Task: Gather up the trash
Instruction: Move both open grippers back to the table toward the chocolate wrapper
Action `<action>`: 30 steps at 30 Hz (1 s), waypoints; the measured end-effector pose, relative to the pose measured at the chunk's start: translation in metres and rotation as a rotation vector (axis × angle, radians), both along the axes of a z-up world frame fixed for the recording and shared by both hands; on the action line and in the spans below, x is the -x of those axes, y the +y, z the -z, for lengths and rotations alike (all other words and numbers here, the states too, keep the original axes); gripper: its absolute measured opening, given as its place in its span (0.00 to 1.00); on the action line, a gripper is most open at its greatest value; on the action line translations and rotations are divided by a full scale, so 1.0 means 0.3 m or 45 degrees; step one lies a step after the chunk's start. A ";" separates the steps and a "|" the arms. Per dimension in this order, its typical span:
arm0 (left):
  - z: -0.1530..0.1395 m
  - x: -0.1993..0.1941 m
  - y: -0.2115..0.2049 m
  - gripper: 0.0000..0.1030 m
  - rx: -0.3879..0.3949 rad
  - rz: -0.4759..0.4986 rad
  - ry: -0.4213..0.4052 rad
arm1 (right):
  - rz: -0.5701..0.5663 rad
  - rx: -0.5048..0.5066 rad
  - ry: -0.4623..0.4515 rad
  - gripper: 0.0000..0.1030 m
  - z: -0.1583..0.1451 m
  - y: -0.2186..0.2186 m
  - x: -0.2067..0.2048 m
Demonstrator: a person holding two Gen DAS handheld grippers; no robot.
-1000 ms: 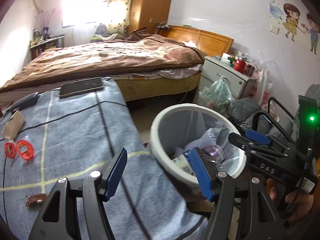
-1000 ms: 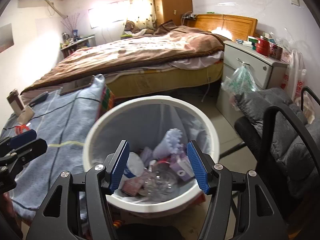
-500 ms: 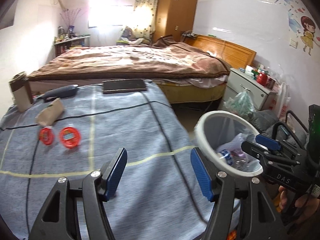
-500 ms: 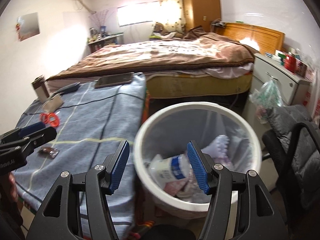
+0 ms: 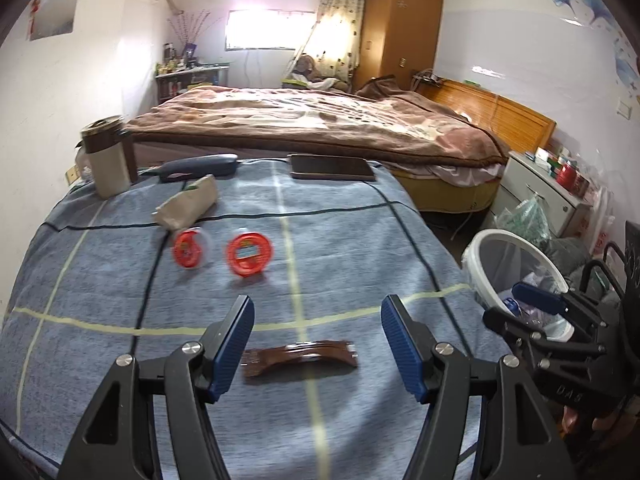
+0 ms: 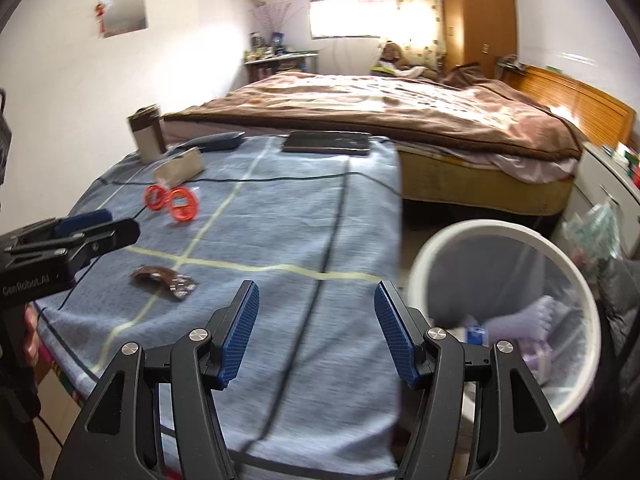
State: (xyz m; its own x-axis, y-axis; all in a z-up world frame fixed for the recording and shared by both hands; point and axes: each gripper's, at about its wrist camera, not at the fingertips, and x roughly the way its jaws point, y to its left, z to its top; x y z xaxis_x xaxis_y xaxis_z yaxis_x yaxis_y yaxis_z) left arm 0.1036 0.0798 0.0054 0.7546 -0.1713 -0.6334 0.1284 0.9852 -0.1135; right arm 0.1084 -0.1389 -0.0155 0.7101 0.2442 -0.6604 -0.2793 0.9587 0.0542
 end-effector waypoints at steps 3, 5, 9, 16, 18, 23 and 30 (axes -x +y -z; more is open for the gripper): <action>0.001 -0.001 0.069 0.66 0.008 -0.051 0.000 | -0.065 0.006 0.006 0.60 0.003 0.058 -0.006; 0.001 0.001 0.115 0.66 0.013 -0.086 0.001 | -0.122 0.009 0.005 0.60 0.004 0.108 -0.008; 0.009 -0.004 0.204 0.66 0.025 -0.142 0.014 | -0.244 -0.007 0.047 0.60 0.020 0.201 -0.024; 0.025 -0.035 0.322 0.66 0.050 -0.191 0.030 | -0.370 0.084 0.084 0.60 0.053 0.350 -0.053; 0.034 -0.047 0.347 0.66 0.057 -0.190 0.040 | -0.407 0.104 0.098 0.60 0.066 0.381 -0.062; 0.055 -0.084 0.383 0.66 0.076 -0.180 0.063 | -0.455 0.163 0.117 0.60 0.090 0.437 -0.080; 0.075 -0.160 0.387 0.67 0.066 -0.150 0.094 | -0.482 0.203 0.180 0.60 0.126 0.477 -0.100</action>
State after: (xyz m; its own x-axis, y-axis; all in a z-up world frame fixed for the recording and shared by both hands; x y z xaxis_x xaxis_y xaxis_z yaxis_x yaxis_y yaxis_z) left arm 0.1518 0.1959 -0.0172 0.7232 -0.1185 -0.6804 0.0020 0.9855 -0.1695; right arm 0.1382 0.0043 -0.0533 0.4899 0.3567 -0.7955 -0.6131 0.7897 -0.0235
